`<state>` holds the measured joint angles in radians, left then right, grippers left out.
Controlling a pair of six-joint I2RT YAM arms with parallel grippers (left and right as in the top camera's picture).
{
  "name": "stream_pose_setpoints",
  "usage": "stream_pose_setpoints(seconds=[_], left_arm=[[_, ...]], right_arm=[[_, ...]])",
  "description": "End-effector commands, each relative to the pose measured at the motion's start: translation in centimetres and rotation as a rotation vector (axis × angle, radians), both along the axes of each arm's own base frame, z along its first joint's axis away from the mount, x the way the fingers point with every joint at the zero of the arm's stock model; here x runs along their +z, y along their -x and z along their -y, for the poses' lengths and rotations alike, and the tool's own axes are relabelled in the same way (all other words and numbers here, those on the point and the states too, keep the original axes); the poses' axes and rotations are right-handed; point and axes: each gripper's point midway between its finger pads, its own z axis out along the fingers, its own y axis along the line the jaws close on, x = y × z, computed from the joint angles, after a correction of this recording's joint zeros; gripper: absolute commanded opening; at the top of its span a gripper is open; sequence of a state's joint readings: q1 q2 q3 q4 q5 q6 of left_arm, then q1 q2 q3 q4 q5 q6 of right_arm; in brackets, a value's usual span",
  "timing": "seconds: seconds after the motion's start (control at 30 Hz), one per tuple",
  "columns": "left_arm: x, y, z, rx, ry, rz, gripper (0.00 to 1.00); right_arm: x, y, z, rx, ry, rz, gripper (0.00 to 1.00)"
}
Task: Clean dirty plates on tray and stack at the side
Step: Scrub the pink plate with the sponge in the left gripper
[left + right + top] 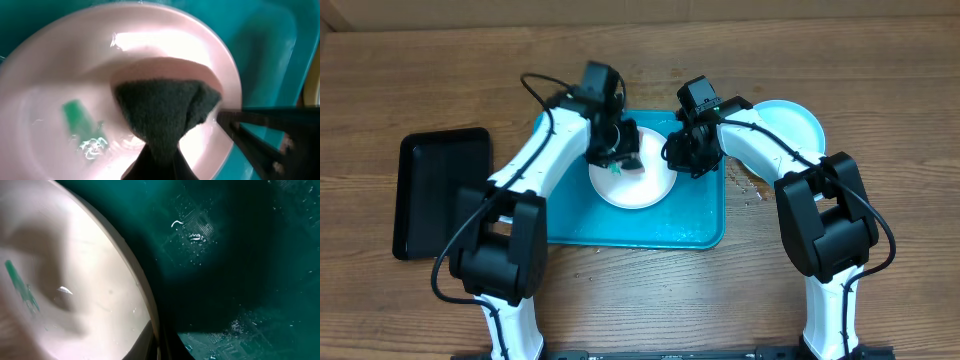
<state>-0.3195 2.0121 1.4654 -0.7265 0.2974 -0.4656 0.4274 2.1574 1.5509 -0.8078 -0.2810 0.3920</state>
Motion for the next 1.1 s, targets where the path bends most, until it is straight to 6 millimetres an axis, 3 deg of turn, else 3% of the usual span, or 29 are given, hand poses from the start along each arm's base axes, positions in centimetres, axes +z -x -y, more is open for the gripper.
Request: stream_pose_setpoints(seconds=[0.0,0.07,0.17,0.33,0.47,0.57,0.6,0.7,0.73,0.83,0.93,1.07], left_arm=[[-1.1,1.0,0.7,0.055,0.013,-0.012,0.04],[-1.8,1.5,0.5,0.057,-0.007,-0.02,0.04],[-3.3,1.0,-3.6,0.125,-0.232,0.031,0.04],[-4.6,1.6,-7.7,0.071,-0.414,0.043,0.04],[-3.6,1.3,-12.3,0.118,-0.589,0.047,0.04],[-1.8,0.0,-12.9,0.152,-0.561,0.051,0.04],[-1.3,-0.4,-12.7,0.154,-0.541,0.055,0.04],[0.4,-1.9,-9.5,0.13,-0.361,0.073,0.04],[1.1,-2.3,-6.7,0.093,-0.205,0.077,0.04],[1.6,-2.2,-2.6,0.031,-0.001,0.067,0.04],[0.5,-1.4,-0.4,-0.008,0.04,0.044,0.04],[-2.8,0.8,1.5,-0.066,0.004,-0.031,0.04]], right_arm=[[-0.1,0.1,0.1,-0.008,0.016,0.004,0.05],[-0.1,0.0,0.1,-0.008,0.016,0.004,0.05],[-0.1,0.1,0.2,-0.007,0.017,0.001,0.05],[-0.3,0.7,0.4,-0.004,0.029,-0.022,0.05],[-0.5,1.0,1.0,-0.004,0.057,-0.032,0.05],[-0.6,1.1,1.3,-0.008,0.079,-0.032,0.04],[-0.6,1.0,1.3,-0.008,0.079,-0.032,0.04],[-0.6,1.0,1.3,-0.008,0.078,-0.031,0.04],[-0.6,1.0,1.3,-0.008,0.078,-0.03,0.05],[-0.5,0.9,1.3,-0.008,0.075,-0.025,0.05],[-0.5,0.8,1.2,-0.008,0.074,-0.022,0.04],[-0.5,0.8,1.2,-0.008,0.073,-0.021,0.04]])
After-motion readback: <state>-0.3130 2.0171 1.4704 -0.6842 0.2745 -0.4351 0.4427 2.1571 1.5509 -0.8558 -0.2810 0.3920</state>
